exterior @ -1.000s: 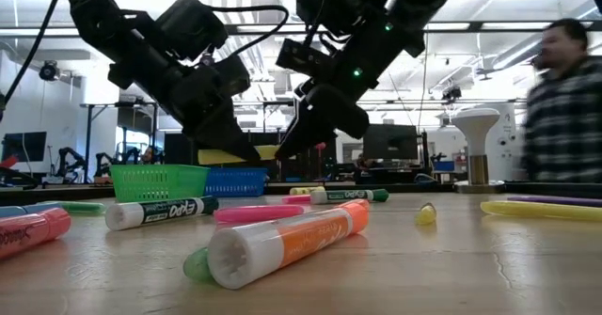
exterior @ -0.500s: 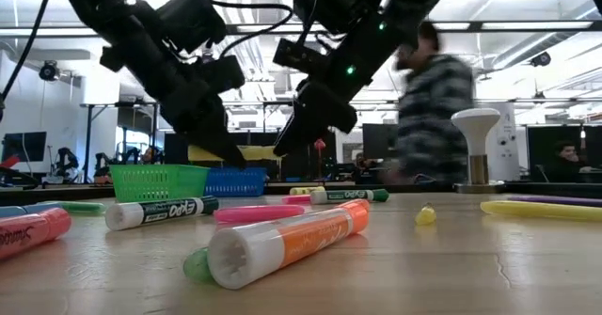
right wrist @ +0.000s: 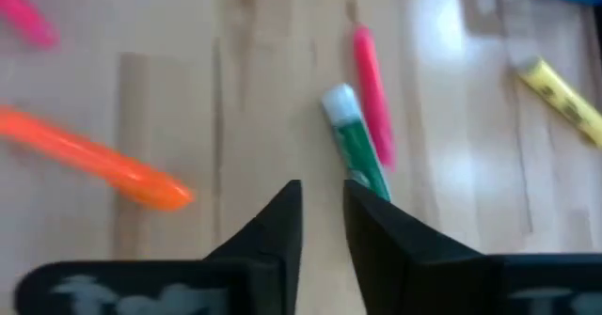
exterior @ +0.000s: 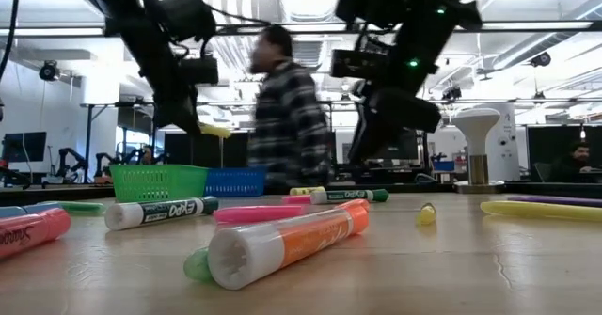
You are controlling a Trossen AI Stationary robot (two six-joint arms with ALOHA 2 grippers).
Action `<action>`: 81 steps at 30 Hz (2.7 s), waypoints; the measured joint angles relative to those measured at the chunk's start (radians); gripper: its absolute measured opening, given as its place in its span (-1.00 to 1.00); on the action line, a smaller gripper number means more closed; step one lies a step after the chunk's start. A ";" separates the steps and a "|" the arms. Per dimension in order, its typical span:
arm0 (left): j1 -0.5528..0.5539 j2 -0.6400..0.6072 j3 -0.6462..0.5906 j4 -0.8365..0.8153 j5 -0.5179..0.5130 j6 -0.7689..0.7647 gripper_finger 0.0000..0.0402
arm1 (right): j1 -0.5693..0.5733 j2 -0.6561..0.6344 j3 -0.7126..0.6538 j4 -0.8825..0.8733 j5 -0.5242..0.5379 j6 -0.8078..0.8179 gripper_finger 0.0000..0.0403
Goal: Pick & Place Markers
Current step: Put the yellow highlighter into the orange bin, then put the green marker into the blue bin
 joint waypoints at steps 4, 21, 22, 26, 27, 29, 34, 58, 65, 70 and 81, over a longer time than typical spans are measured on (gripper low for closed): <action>0.150 0.025 0.000 0.039 -0.002 0.177 -0.73 | -0.002 -0.043 -0.081 0.056 0.007 0.010 -0.81; 0.469 0.149 -0.044 0.055 -0.024 0.310 -0.73 | 0.001 -0.215 -0.258 0.229 0.005 -0.002 -0.96; 0.471 0.156 -0.048 0.063 -0.025 0.313 -0.73 | 0.002 -0.219 -0.258 0.234 0.004 -0.002 -0.96; 0.478 0.185 -0.048 0.085 -0.033 0.311 -0.65 | 0.004 -0.226 -0.258 0.236 0.003 -0.014 -0.96; 0.479 0.190 -0.048 0.087 -0.043 0.312 -0.58 | 0.004 -0.227 -0.258 0.237 0.003 -0.017 -0.96; 0.480 0.195 -0.048 0.087 -0.059 0.315 -0.42 | 0.006 -0.227 -0.257 0.237 0.002 -0.017 -0.96; 0.481 0.187 -0.048 0.087 -0.089 0.327 -0.24 | 0.006 -0.227 -0.257 0.237 0.003 -0.017 -0.96; 0.190 -0.256 -0.119 0.279 0.081 -0.272 -0.98 | 0.005 -0.262 -0.563 0.973 0.001 0.008 -0.96; -0.025 -0.265 -0.405 0.906 0.330 -0.335 -1.00 | 0.005 -0.262 -0.629 1.063 -0.005 0.110 -0.96; -0.086 -0.203 -0.630 1.409 0.453 -0.413 -1.00 | 0.006 -0.262 -0.618 1.060 -0.005 0.138 -0.93; -0.087 -0.163 -0.749 1.559 0.459 -0.451 -1.00 | 0.000 -0.262 -0.440 0.574 -0.005 0.186 -0.50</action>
